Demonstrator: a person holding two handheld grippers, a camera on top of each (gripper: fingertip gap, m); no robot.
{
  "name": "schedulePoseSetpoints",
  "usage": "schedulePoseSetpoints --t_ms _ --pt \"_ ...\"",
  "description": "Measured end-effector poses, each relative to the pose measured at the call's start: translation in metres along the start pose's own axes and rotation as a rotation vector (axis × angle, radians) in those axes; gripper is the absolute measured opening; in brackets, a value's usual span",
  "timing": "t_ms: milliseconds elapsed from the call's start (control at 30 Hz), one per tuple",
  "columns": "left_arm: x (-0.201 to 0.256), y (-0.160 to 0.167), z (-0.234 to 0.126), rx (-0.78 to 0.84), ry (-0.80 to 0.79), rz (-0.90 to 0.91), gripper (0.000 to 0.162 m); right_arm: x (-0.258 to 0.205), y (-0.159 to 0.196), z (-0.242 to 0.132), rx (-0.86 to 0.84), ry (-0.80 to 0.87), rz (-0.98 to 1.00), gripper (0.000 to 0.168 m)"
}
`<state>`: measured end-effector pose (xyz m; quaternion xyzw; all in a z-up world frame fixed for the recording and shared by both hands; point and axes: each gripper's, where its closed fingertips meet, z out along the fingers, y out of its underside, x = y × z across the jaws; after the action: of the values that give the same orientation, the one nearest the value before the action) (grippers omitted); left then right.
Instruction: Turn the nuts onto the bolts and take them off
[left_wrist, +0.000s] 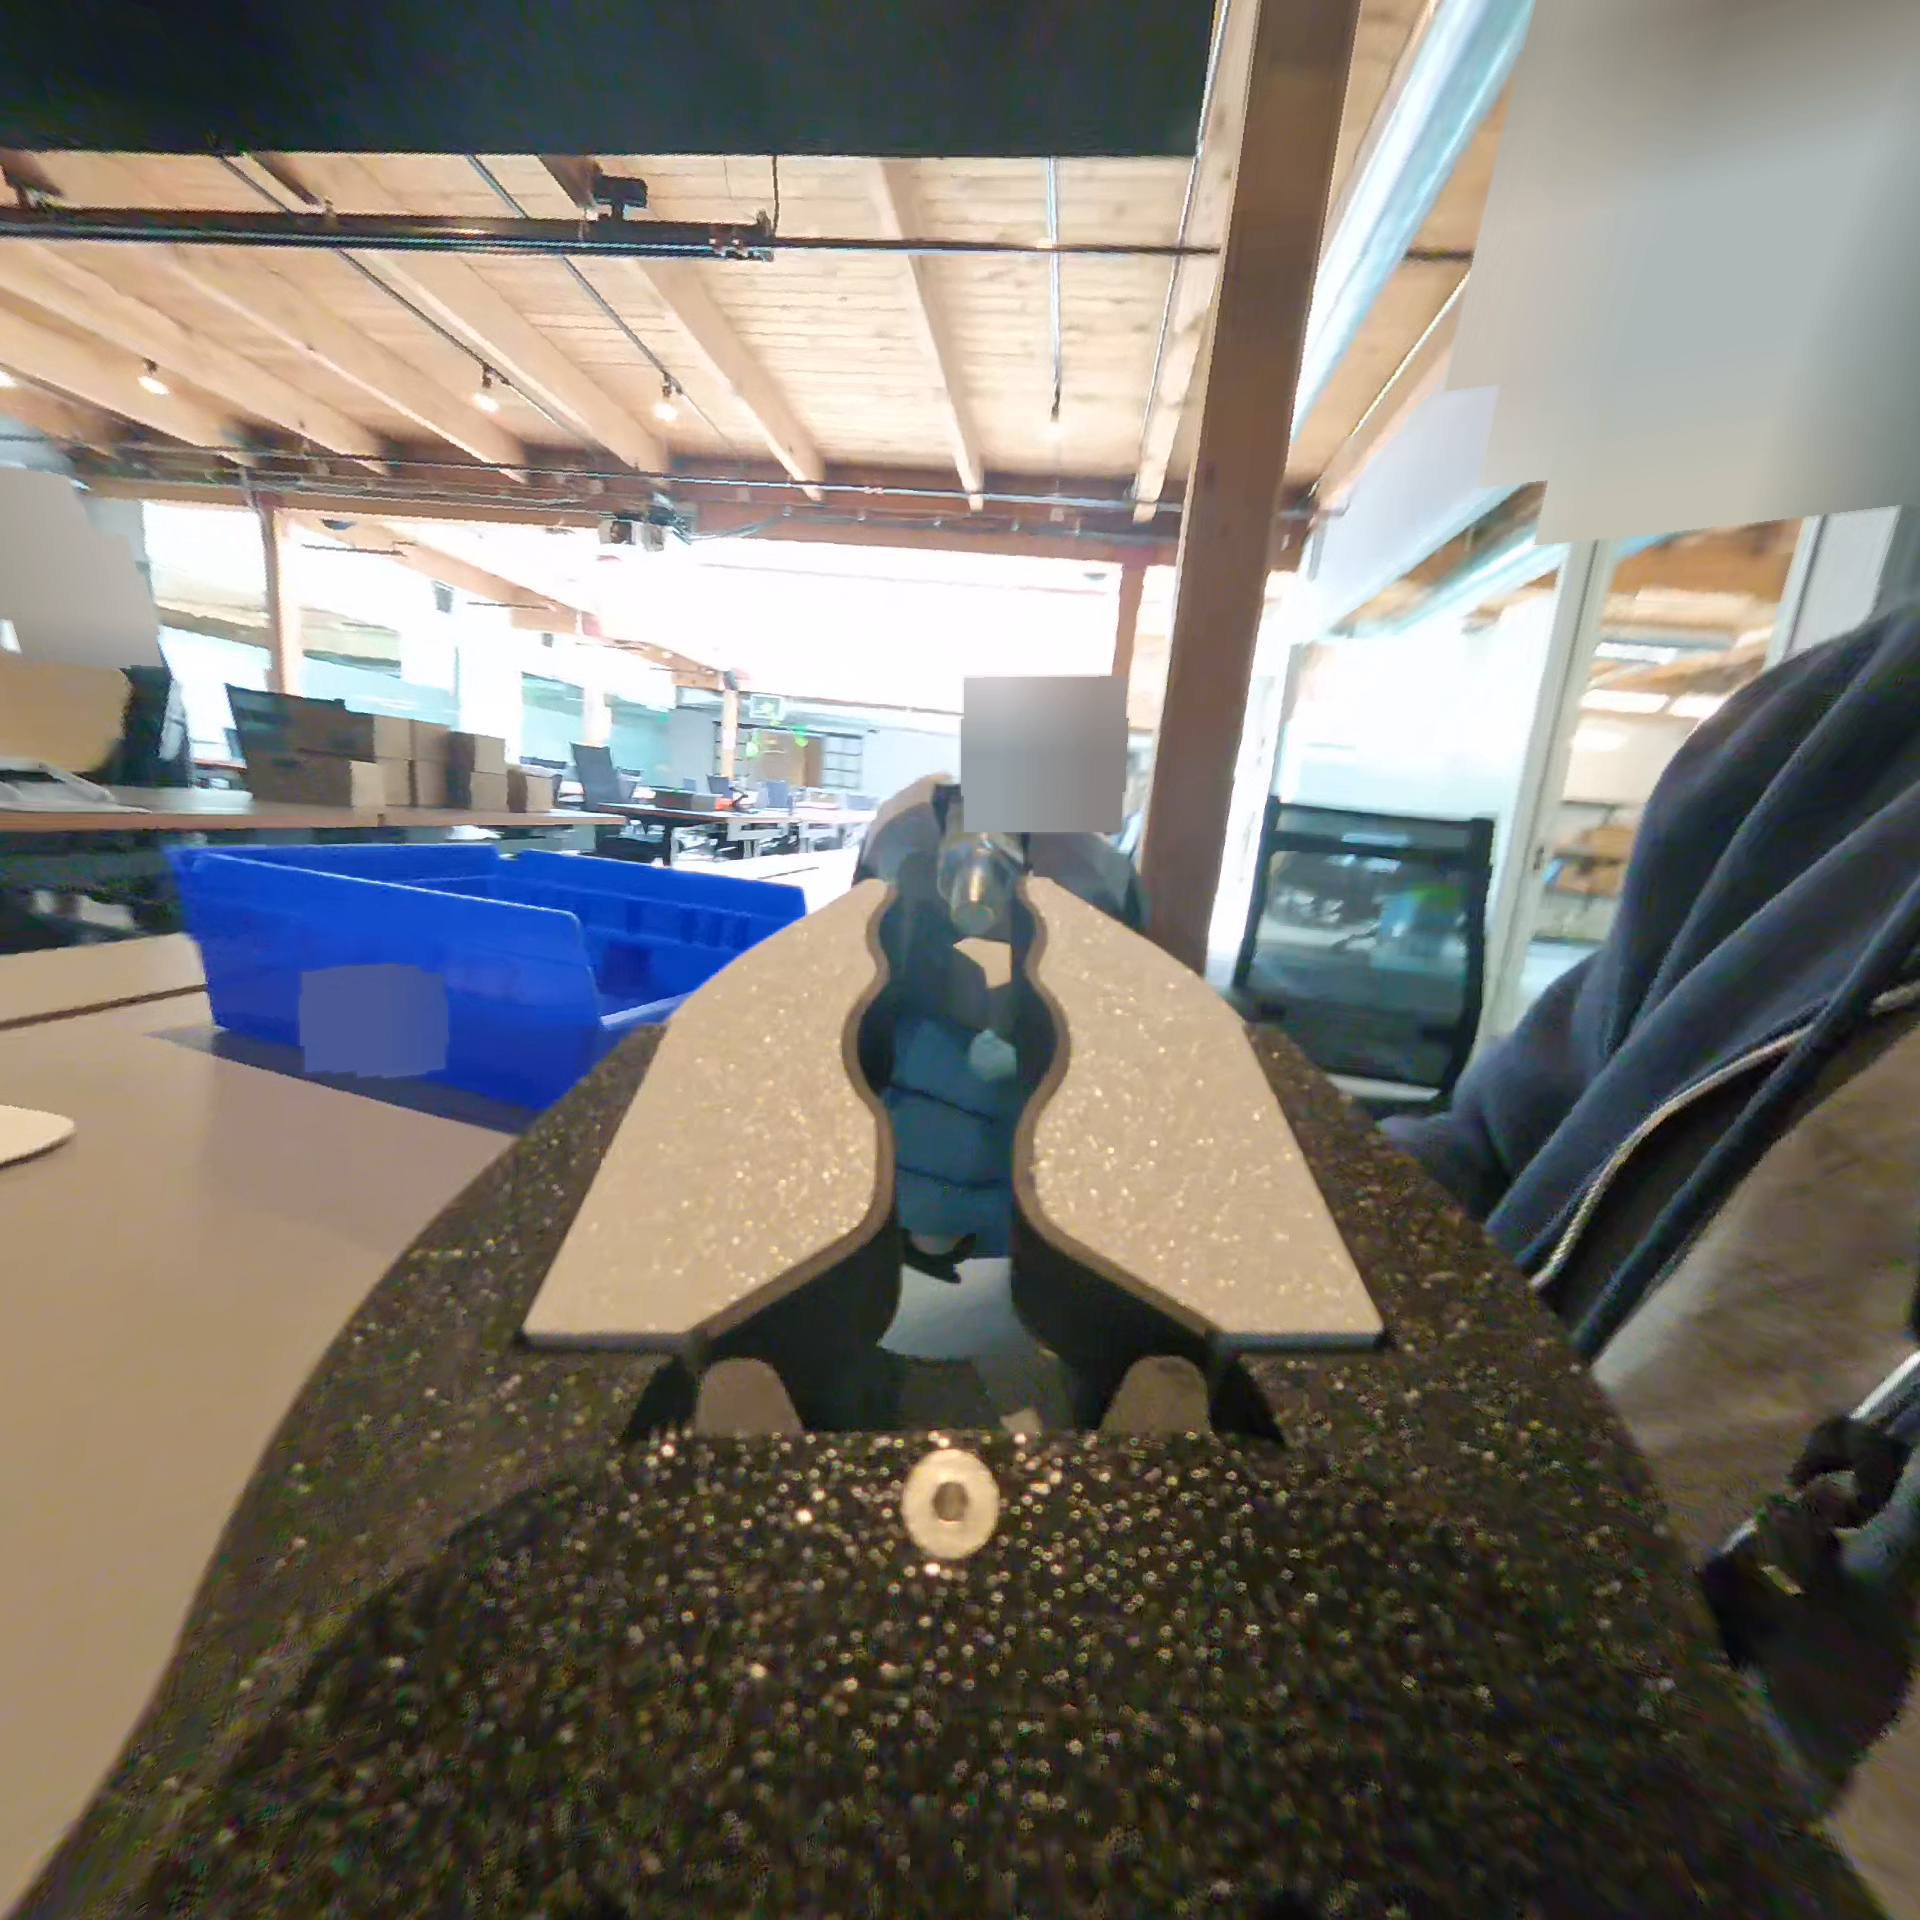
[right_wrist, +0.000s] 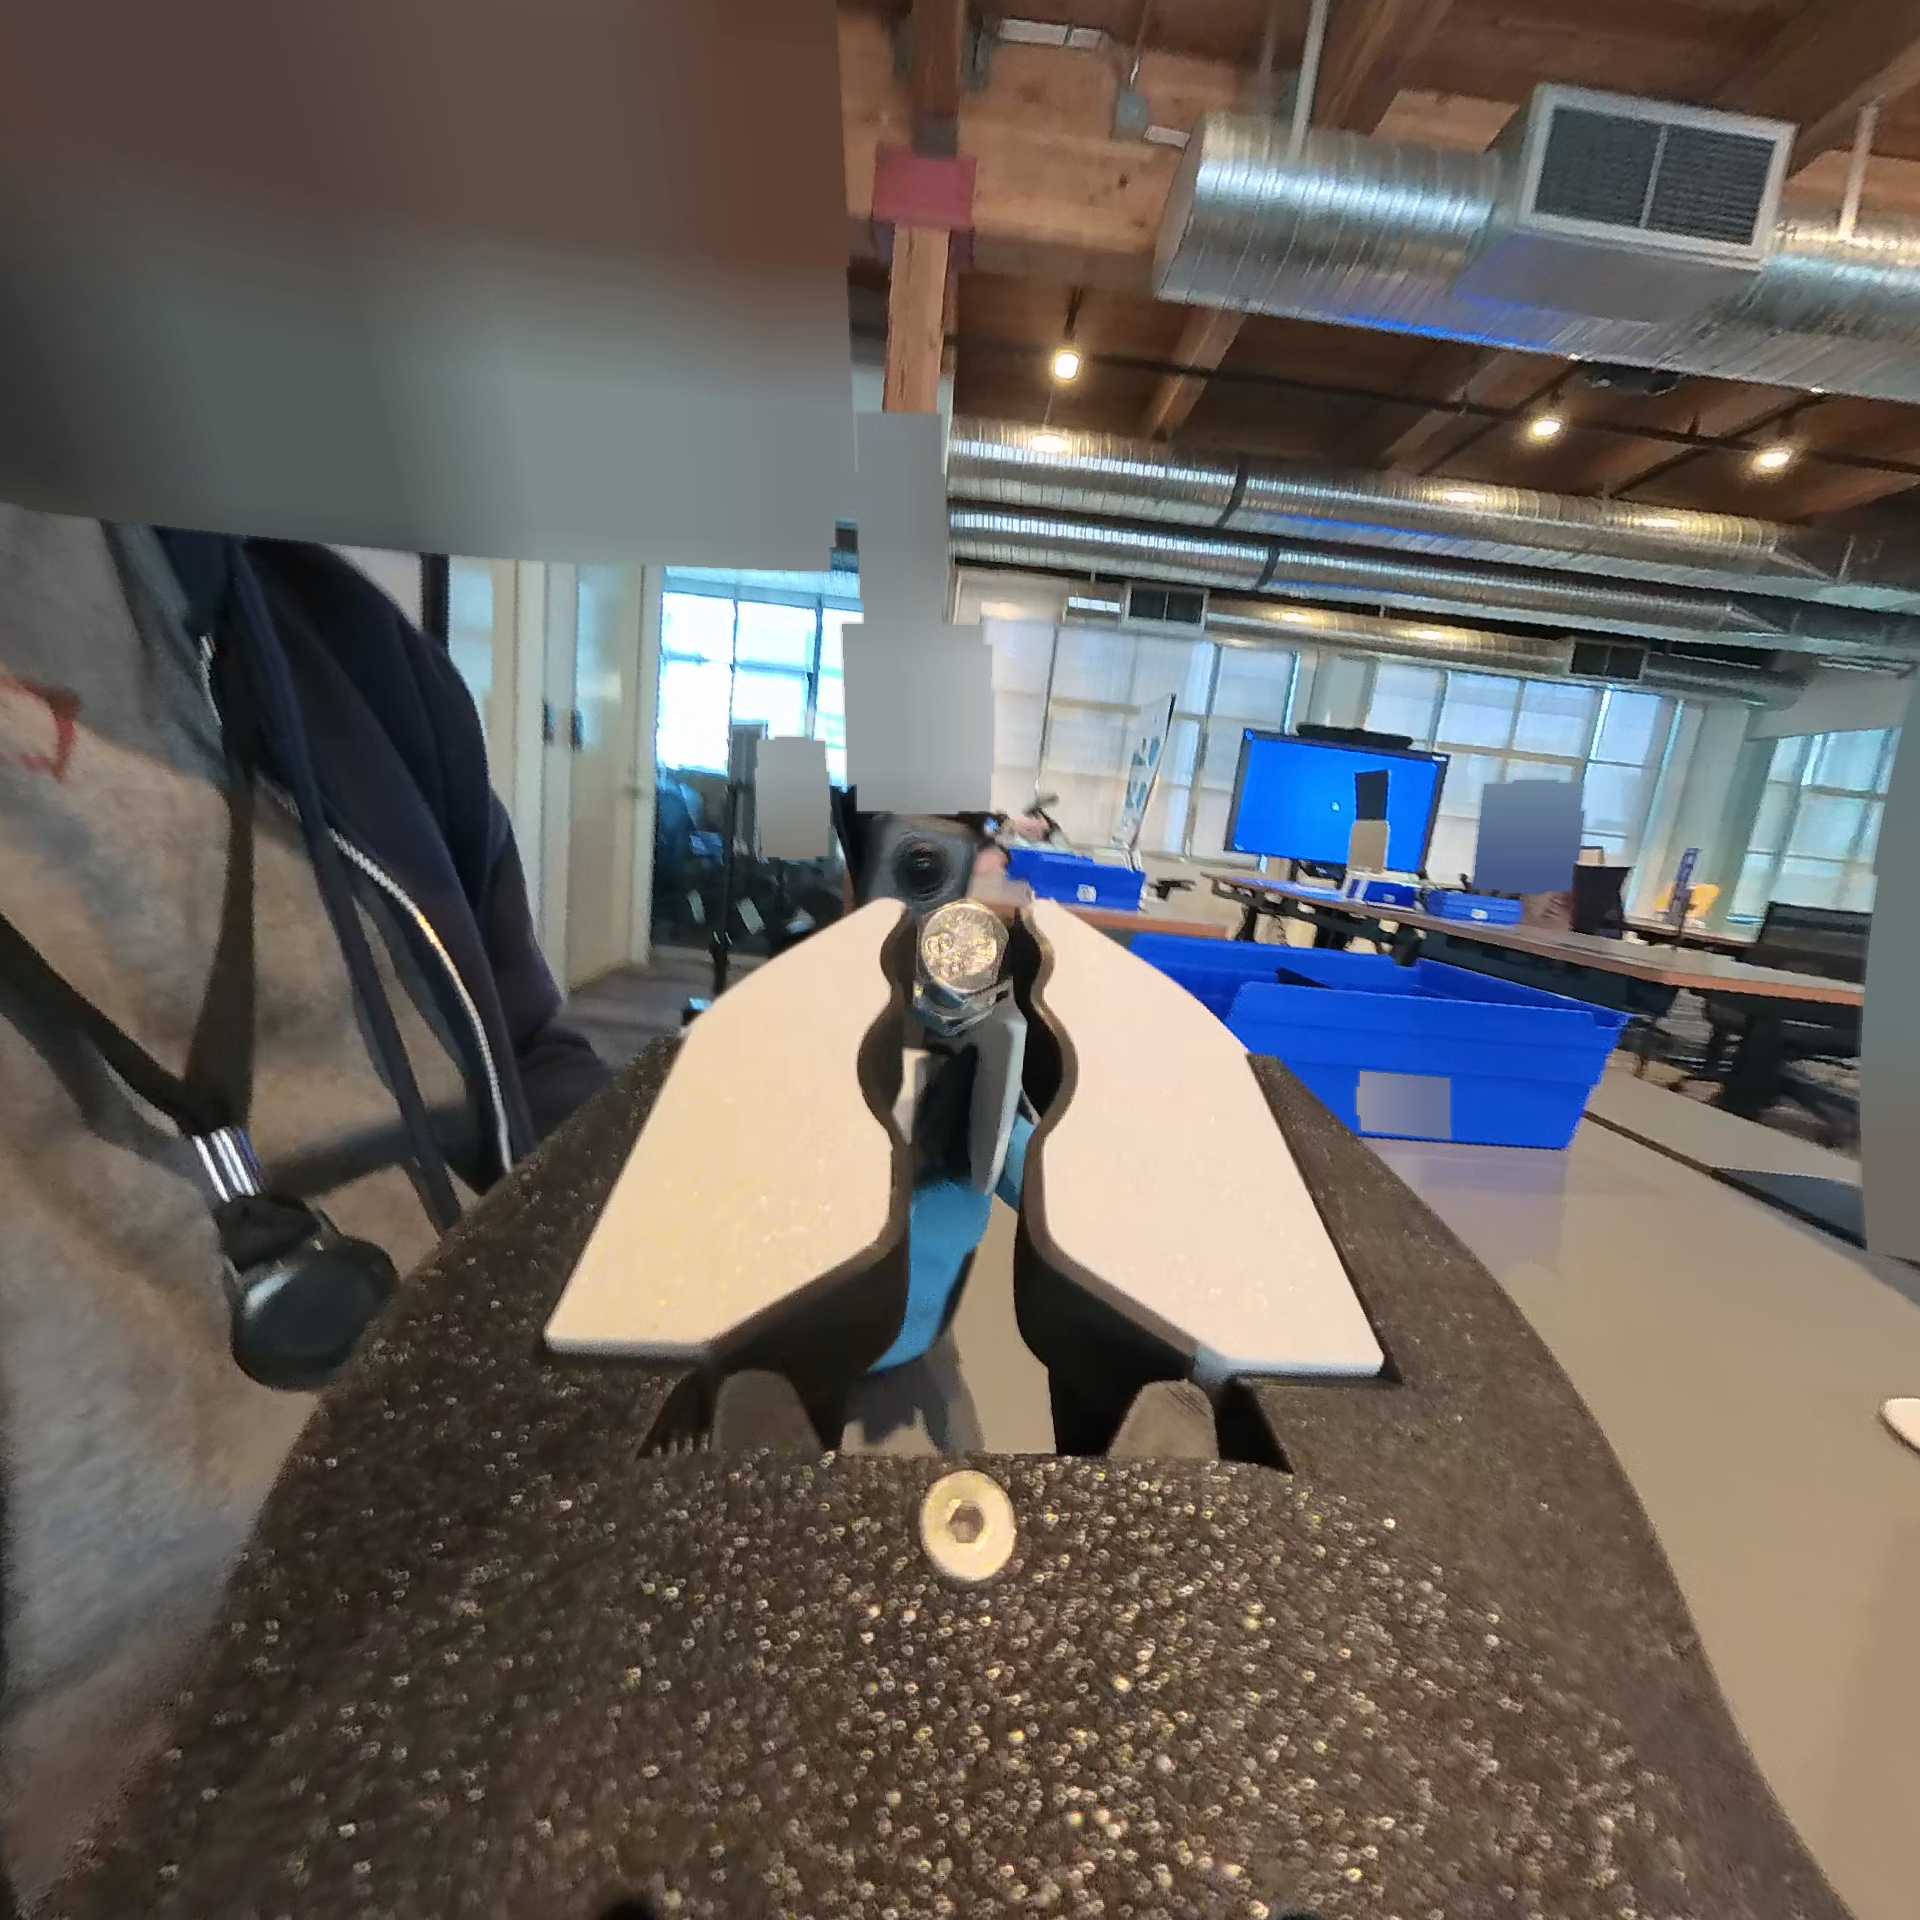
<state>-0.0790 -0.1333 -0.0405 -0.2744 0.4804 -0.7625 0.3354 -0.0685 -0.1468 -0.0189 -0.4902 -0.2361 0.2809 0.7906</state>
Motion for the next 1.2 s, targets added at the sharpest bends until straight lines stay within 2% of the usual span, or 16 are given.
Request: schedulePoseSetpoints --t_ms 167,333,767,1000,1200 --pt "0.002 0.008 0.008 -0.052 -0.070 0.167 0.018 0.004 -0.004 -0.003 0.035 -0.003 0.047 0.018" --pt "0.003 0.010 0.011 -0.061 -0.093 0.241 0.016 0.003 -0.002 -0.002 0.030 -0.014 0.062 0.018" --pt "0.004 0.007 0.009 -0.065 -0.085 0.283 0.009 -0.001 0.002 0.000 0.013 -0.043 0.082 0.018" --pt "0.005 0.005 0.001 -0.101 -0.042 0.225 0.009 -0.002 0.012 0.003 -0.059 -0.037 0.048 0.018" --pt "0.005 0.005 -0.003 -0.117 -0.029 0.243 0.009 -0.003 0.019 0.003 -0.114 -0.038 0.036 0.018"
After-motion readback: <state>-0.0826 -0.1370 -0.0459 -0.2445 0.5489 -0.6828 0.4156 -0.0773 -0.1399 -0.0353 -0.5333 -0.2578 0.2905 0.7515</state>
